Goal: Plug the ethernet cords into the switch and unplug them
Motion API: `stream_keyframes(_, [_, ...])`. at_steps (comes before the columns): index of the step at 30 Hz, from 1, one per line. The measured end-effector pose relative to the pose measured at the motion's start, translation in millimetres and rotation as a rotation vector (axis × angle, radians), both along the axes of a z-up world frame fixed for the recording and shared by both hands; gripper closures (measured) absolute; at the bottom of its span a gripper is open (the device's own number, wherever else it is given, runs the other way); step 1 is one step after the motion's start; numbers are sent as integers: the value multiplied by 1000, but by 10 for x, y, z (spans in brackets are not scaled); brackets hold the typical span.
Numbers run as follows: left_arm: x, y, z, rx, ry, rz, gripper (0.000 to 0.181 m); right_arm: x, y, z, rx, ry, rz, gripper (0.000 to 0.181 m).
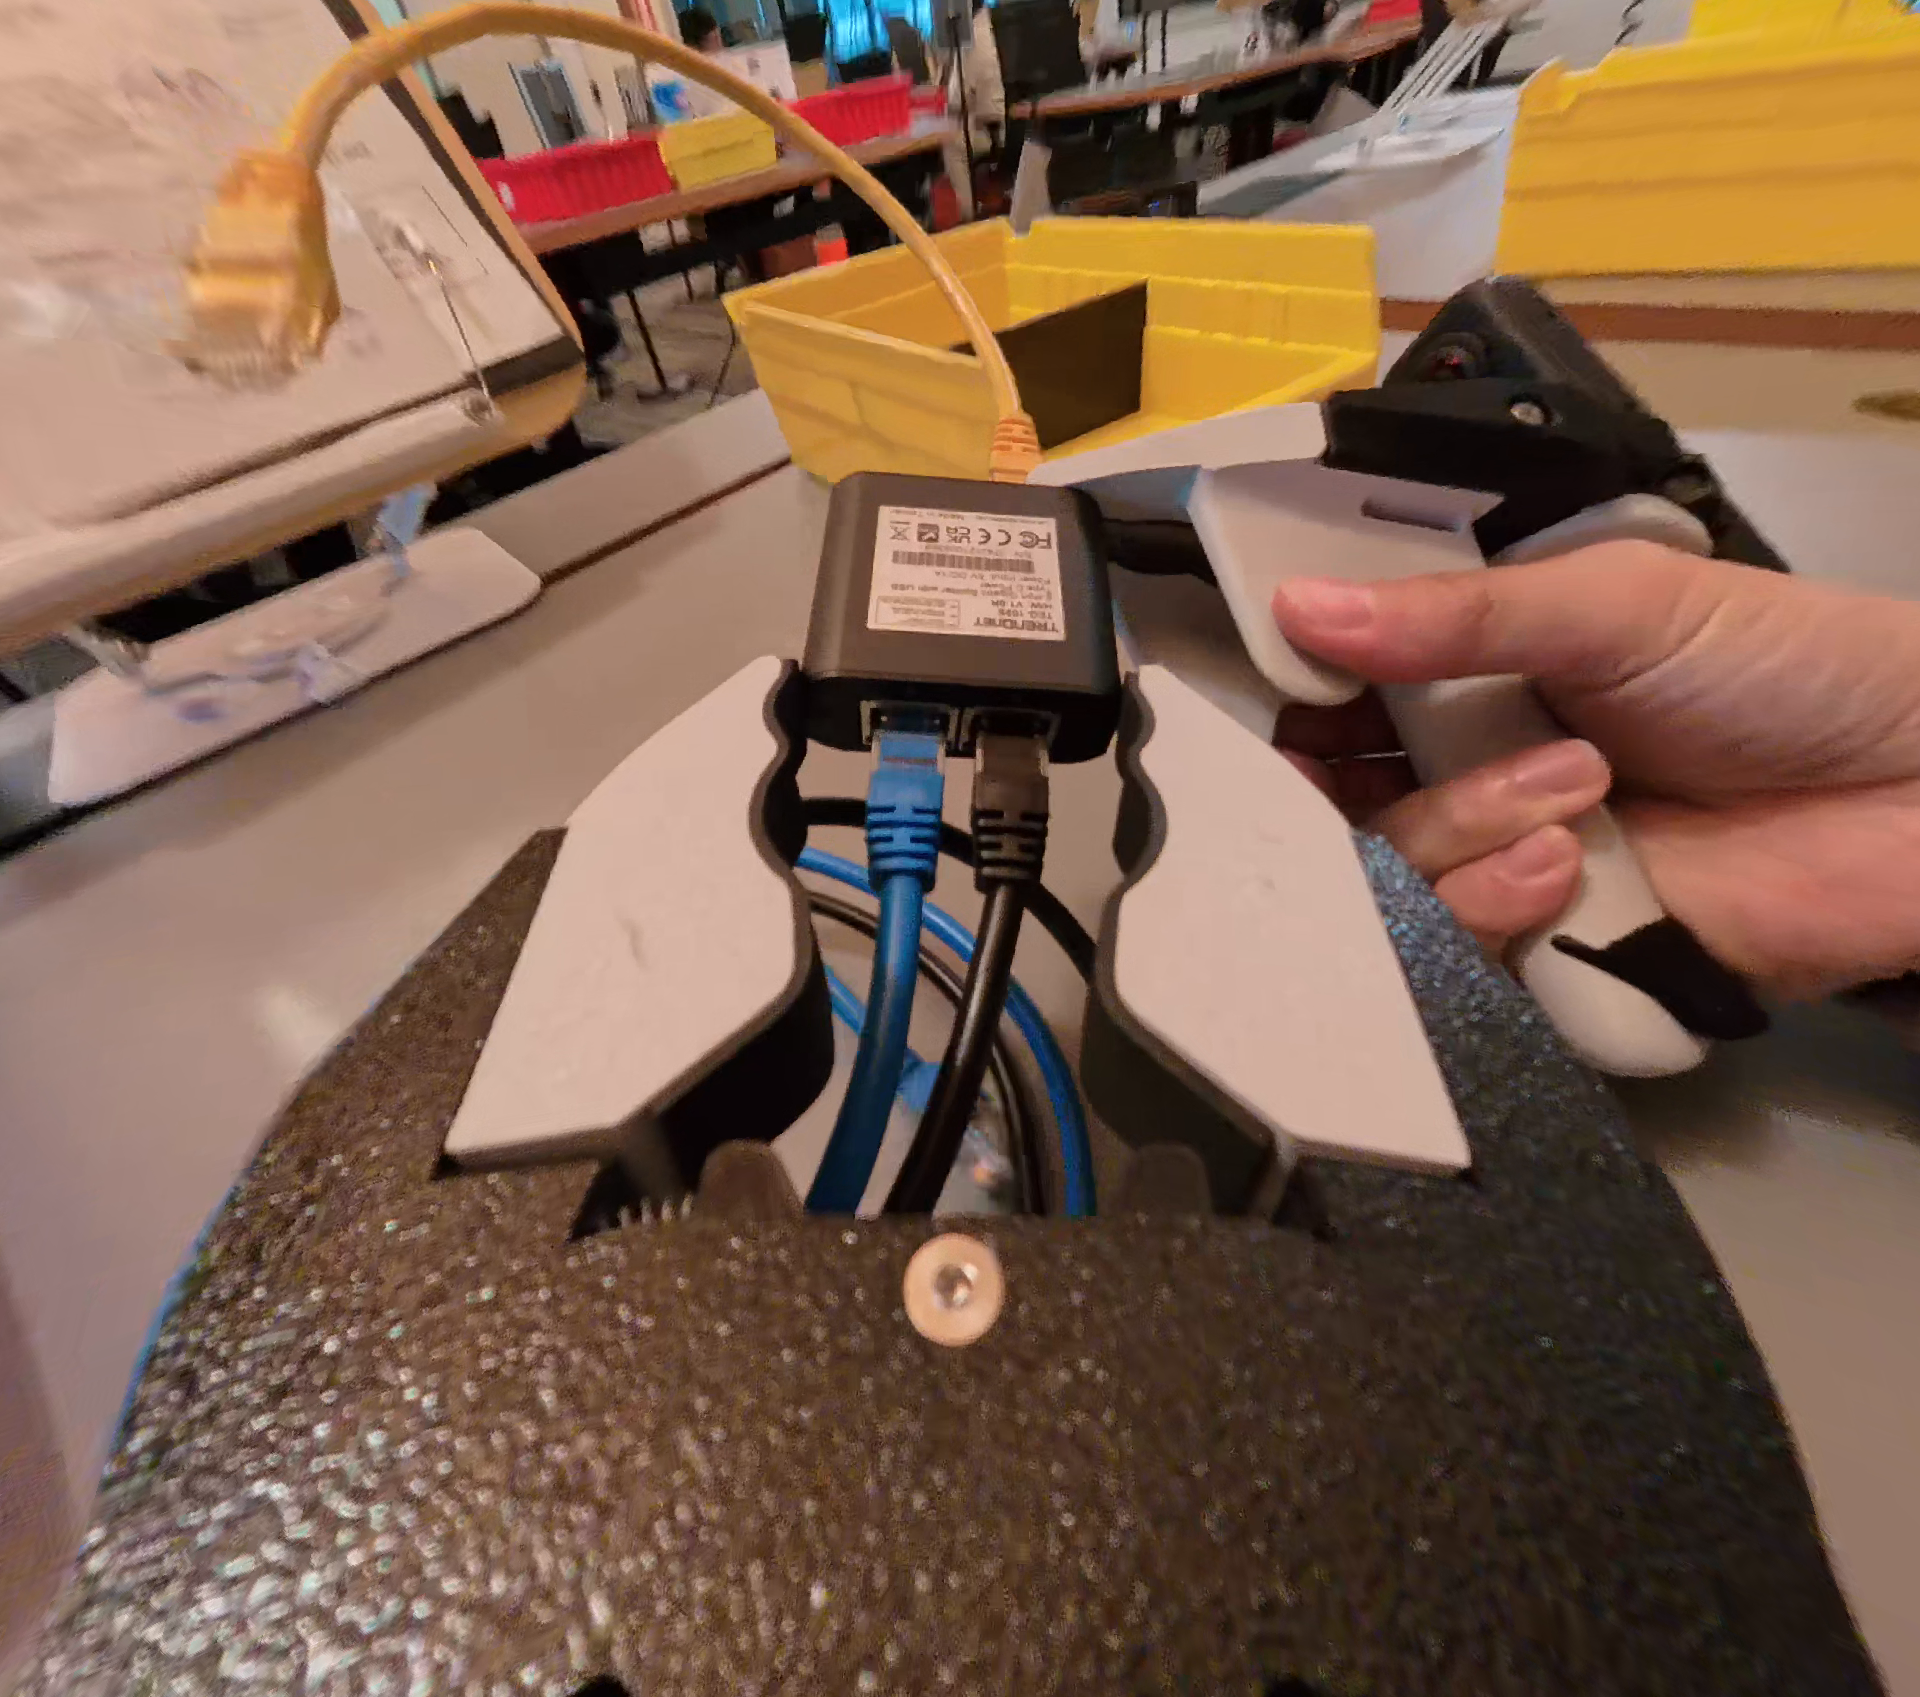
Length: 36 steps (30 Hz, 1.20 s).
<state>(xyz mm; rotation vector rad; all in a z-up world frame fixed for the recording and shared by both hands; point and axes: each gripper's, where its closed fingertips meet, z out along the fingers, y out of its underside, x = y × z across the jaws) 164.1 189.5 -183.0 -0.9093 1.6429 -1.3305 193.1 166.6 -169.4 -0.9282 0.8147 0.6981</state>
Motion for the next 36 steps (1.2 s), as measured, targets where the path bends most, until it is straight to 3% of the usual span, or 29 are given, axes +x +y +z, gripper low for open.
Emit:
stream_keyframes(2, [-34, 20, 36, 23, -58, -14, 125, -44, 13, 52, 33, -20, 65, 171])
stream_keyframes(21, [-18, -6, -10, 35, -29, -33, 124, -16, 15, 1, 79, 74, 16, 169])
stream_keyframes(36, [-13, -21, -74, 50, 2, -38, 125, 9, 1, -92, -47, 1, 1, 168])
